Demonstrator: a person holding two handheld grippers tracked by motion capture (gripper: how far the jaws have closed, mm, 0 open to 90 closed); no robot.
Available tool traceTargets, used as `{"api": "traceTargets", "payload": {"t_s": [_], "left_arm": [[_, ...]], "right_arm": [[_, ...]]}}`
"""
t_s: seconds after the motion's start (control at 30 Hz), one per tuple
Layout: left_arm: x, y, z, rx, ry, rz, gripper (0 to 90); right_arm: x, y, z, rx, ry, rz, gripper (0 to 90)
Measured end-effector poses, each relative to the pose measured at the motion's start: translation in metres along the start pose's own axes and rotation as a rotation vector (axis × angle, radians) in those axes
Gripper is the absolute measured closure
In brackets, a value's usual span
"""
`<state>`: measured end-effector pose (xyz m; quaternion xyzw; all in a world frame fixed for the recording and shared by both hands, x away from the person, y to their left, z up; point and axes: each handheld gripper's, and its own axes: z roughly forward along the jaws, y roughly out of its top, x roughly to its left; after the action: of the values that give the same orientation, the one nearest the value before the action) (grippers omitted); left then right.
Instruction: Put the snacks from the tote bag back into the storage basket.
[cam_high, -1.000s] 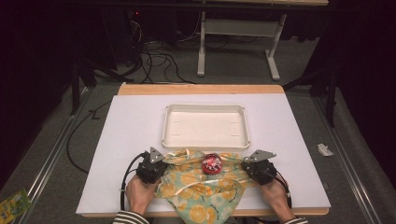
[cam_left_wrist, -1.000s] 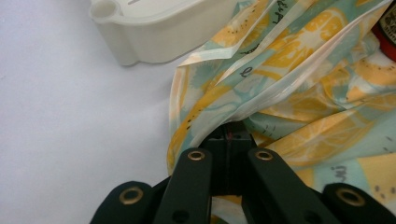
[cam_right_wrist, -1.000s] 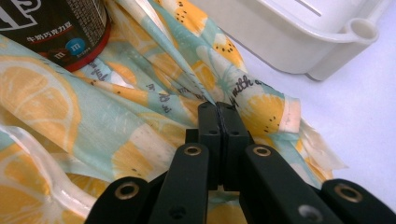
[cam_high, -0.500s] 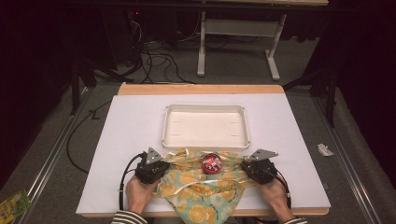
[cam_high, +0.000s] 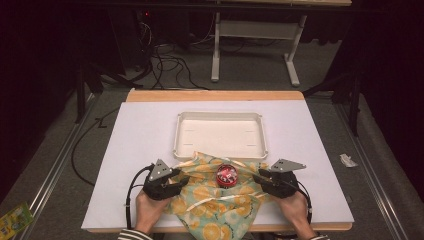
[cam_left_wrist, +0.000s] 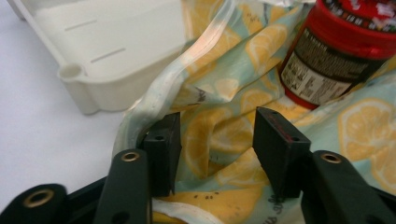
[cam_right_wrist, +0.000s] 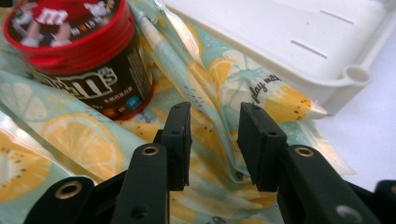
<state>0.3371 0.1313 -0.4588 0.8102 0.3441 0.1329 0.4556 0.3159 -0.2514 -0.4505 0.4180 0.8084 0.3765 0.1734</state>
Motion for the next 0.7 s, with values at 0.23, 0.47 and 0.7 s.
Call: {"api": "traceTargets", "payload": {"t_s": [0.23, 0.47, 0.7], "left_arm": [[-0.003, 0.004, -0.009, -0.034, -0.032, -0.010, 45.4], [-0.005, 0.010, -0.016, -0.068, -0.067, -0.005, 42.7], [-0.001, 0.010, -0.018, -0.081, 0.037, -0.043, 43.3]], "right_arm": [[0.004, 0.006, -0.005, -0.026, 0.018, -0.011, 61.6], [0.007, 0.010, -0.004, -0.040, 0.027, -0.018, 59.5], [0.012, 0.014, -0.007, -0.059, 0.042, -0.029, 58.1]]}}
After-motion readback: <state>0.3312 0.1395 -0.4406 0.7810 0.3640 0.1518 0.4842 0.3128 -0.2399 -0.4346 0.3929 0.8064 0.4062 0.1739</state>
